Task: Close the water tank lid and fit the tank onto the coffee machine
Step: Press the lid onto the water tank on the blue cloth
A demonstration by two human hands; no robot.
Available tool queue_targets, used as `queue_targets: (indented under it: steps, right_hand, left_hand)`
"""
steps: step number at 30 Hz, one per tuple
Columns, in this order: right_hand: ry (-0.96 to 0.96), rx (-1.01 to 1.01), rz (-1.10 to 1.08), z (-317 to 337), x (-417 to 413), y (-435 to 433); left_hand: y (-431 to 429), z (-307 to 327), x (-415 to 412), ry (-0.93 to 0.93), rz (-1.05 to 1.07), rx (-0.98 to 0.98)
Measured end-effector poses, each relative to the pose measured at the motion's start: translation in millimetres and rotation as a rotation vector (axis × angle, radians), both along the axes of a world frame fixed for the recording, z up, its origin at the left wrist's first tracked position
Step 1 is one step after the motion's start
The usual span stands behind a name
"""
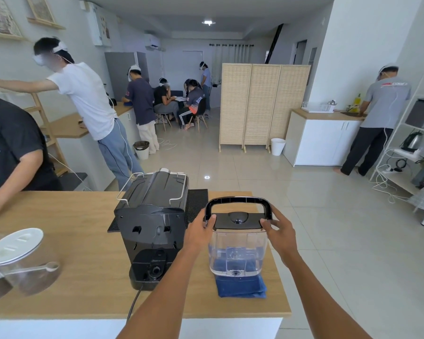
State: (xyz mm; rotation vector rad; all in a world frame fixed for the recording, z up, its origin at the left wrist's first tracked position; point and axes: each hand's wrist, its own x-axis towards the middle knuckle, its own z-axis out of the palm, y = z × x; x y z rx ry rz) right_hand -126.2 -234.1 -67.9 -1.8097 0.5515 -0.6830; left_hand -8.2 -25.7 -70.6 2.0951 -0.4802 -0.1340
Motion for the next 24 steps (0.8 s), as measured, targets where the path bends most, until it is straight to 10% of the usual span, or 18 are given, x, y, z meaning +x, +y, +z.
queue_targets:
  steps: [24]
  right_hand:
    - [-0.041, -0.07, -0.044, 12, -5, -11]
  left_hand:
    - [11, -3, 12, -0.176, -0.157, 0.052]
